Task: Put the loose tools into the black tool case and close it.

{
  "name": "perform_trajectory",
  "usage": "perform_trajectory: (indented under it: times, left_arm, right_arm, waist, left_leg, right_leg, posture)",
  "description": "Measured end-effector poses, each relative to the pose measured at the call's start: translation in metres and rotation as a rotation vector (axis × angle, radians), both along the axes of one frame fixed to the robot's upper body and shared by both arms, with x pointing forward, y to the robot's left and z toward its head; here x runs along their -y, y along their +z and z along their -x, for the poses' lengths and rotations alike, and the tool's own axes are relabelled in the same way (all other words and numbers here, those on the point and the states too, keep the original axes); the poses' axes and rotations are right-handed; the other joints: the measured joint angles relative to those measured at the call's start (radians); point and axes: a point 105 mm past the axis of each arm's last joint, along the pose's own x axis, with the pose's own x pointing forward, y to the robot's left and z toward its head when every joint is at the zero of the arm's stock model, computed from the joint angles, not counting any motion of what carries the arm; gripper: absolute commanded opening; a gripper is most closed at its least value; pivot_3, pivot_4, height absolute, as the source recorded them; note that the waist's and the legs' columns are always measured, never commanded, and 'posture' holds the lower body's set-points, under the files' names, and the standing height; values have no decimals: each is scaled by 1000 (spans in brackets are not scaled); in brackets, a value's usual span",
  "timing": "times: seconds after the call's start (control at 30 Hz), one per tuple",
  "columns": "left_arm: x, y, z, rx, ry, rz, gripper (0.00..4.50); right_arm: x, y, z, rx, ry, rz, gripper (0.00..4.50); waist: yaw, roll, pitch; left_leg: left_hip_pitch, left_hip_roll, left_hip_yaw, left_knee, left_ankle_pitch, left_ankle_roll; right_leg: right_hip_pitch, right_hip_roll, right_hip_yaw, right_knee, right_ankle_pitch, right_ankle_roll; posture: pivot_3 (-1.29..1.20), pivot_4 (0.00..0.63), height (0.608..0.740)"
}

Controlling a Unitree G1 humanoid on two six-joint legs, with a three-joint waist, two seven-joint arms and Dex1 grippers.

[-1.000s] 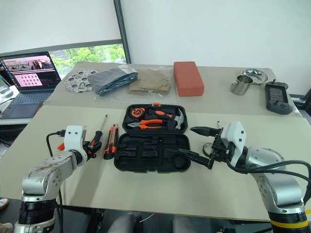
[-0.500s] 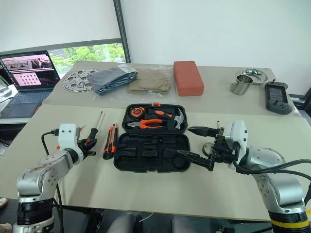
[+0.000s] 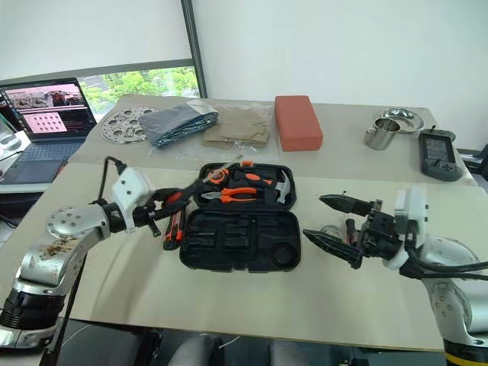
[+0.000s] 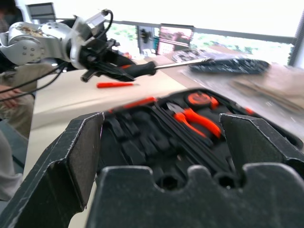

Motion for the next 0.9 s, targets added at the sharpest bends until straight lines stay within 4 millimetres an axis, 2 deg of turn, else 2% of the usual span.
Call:
perform_trajectory:
  times: [0.23,0.43,0.63,0.9]
  left_arm:
    - [10,-20,-23,36,-266,-219,972]
    - [20,-29,-37,28,-399,-293,972]
    - [27,-37,-46,4,-441,-342,972]
    - [27,-40,-55,-3,-396,-366,972]
  right_arm:
    - [34,-3,16,-13,-102,61,4500]
    - [43,-8,27,-34,-146,88,4500]
    - [42,-10,33,-29,-173,78,4500]
    - [44,-10,37,-27,-192,88,4500]
  waist:
    - [-2,1,0]
    - [-4,0,1]
    - [-3,0,2]
    - [-3,0,2]
  left_leg:
    - [-3,-3,0,6,-1,2]
    - [-9,-7,-1,7,-2,3]
    - [-10,-8,-2,8,-2,4]
    - [-9,-9,-4,10,-2,4]
  right_leg:
    - [0,2,-1,1,0,0]
    - [-1,2,-1,1,-1,2]
    - [-2,3,0,2,-1,3]
    - [0,3,1,5,-2,4]
  posture:
    - [0,150,740]
    - [0,150,740]
    - [0,150,740]
    - [0,150,740]
